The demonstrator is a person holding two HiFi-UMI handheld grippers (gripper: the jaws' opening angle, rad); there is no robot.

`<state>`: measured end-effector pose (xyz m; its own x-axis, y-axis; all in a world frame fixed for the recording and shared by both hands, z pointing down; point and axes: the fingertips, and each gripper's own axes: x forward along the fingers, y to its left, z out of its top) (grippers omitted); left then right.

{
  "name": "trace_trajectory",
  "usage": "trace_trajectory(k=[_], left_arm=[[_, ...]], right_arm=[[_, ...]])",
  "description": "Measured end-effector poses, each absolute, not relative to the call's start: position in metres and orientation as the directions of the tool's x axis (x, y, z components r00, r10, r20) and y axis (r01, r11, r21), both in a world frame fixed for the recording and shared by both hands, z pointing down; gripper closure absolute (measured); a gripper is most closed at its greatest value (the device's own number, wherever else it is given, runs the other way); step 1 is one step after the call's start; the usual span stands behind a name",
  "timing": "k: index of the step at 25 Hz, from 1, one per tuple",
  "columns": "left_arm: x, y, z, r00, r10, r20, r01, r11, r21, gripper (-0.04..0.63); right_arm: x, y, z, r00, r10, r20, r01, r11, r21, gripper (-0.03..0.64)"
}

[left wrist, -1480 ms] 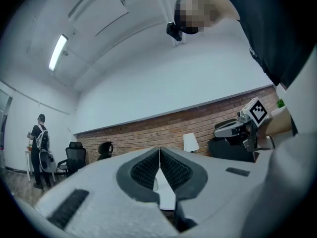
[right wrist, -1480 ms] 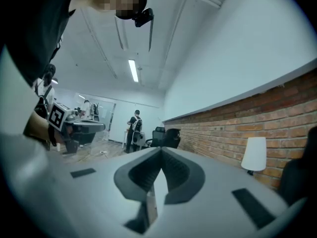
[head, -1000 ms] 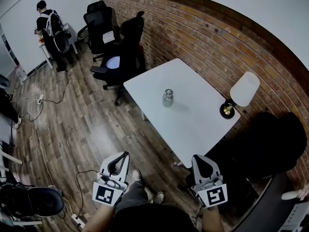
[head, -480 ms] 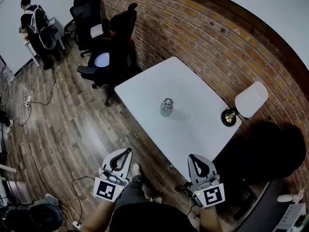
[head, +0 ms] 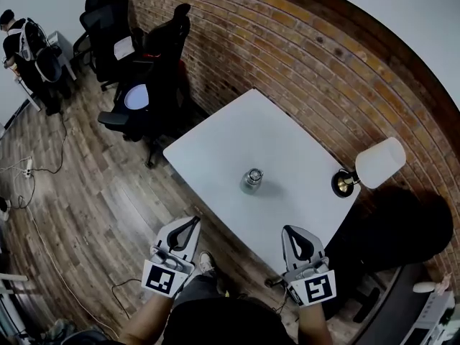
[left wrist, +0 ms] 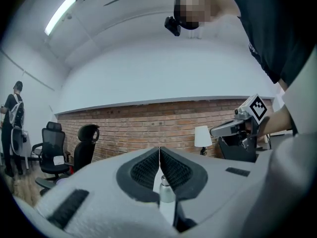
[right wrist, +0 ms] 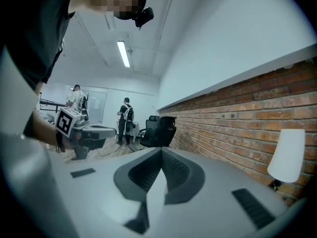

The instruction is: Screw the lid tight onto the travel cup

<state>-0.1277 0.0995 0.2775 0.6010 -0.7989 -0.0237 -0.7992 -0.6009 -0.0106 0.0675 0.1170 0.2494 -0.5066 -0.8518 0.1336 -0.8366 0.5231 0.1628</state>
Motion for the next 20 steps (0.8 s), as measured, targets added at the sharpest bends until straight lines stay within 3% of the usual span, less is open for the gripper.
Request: trace_trajectory(k=[12, 20], left_arm=[[-0.142, 0.046, 0.306, 0.662, -0.749, -0.021, -0.744, -0.661, 0.099, 0.568], [-0.116, 0.022, 0.305, 0.687, -0.727, -0.016, -0.725, -0.686, 0.067, 0.568]], right_arm=[[0.037, 0.068, 0.259, -0.451, -0.868, 0.207, -0.852, 0.488, 0.188, 0.603], [0.056, 0.047, 0.253, -0.441, -0.882, 0.167, -0.864, 0.467, 0.186, 0.603]])
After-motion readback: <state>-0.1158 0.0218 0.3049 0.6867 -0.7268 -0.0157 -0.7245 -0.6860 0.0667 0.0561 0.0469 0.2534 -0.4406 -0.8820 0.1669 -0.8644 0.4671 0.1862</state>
